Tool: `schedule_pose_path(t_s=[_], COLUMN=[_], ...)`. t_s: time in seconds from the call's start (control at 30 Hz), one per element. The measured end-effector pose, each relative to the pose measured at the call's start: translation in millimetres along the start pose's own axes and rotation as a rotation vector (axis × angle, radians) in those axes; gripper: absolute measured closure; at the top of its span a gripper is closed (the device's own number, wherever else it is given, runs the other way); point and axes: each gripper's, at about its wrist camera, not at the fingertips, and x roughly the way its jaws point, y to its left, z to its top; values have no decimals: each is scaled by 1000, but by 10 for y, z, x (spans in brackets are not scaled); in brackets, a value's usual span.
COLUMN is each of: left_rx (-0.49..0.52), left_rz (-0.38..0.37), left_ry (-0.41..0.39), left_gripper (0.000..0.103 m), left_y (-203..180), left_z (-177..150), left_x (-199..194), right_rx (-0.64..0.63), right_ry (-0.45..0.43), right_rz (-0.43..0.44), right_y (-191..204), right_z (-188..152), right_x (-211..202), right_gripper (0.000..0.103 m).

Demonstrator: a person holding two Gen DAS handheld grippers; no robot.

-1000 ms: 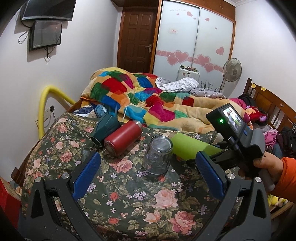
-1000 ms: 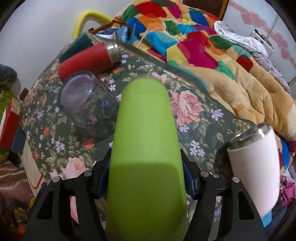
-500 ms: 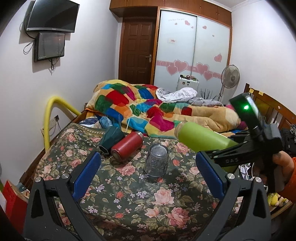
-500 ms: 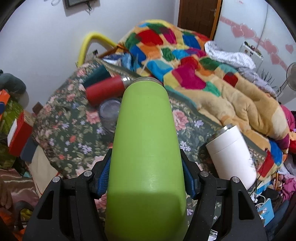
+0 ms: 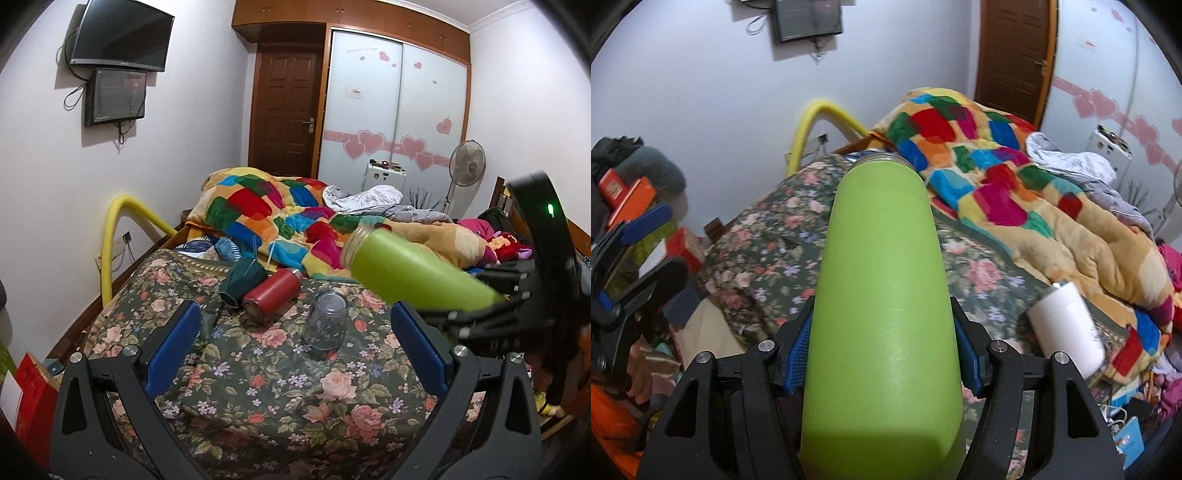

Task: Flip cup upright
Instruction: 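Lift the lime-green bottle with the right gripper and swing it toward the glass jar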

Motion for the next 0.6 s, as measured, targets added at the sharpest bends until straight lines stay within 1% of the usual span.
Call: schedule_pose_path(t_s=[0.13,0.27,0.37,0.47,0.6], left_rx=[-7,-11,-15,-17,-26], left_rz=[22,35,37,35,22], left_ry=[21,50,77,107,159], left_gripper=[0,0,0,0,0], left_y=[97,156,195,206,219], left_z=[-34,-100,-136,-195,-278], left_x=[39,126,236,354,541], right_rx=[-28,-47,-73,-99,-80], right_ry=[30,104,154,176,222], right_rz=[36,69,66,44,46], right_y=[145,232,260,276,191], right_z=[-95,-232,-363,-470,-543], right_x=[230,615,895,1095,1281], right_gripper=[41,41,41,41,41])
